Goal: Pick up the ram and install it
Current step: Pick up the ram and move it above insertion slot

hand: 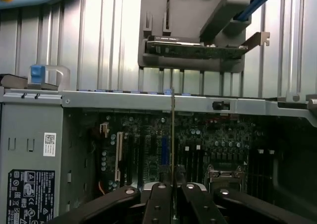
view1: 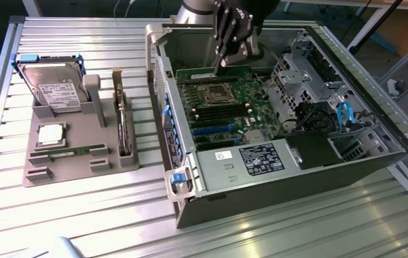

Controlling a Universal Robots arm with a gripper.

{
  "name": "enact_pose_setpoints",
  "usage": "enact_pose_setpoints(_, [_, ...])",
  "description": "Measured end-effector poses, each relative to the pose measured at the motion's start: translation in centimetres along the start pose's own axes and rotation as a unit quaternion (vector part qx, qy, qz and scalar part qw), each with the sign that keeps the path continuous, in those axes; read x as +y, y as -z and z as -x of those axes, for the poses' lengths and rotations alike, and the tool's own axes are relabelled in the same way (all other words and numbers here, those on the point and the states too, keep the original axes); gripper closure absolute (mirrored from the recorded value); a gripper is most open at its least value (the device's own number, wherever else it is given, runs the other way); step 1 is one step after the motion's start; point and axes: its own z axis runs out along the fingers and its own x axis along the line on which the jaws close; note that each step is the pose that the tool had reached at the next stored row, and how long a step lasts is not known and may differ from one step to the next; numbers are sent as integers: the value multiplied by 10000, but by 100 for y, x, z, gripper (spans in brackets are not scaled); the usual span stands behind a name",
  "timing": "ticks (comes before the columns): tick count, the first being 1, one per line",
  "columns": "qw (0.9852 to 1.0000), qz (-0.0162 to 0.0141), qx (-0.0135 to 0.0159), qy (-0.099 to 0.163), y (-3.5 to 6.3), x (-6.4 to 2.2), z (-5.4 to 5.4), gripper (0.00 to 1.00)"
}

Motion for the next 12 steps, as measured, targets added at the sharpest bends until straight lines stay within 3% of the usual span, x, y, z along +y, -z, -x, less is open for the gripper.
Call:
enact_pose_setpoints(10, [10000,0,0,0,25,-550,3,87])
enact_pose_setpoints(12, [10000,0,0,0,33,-701,1,87])
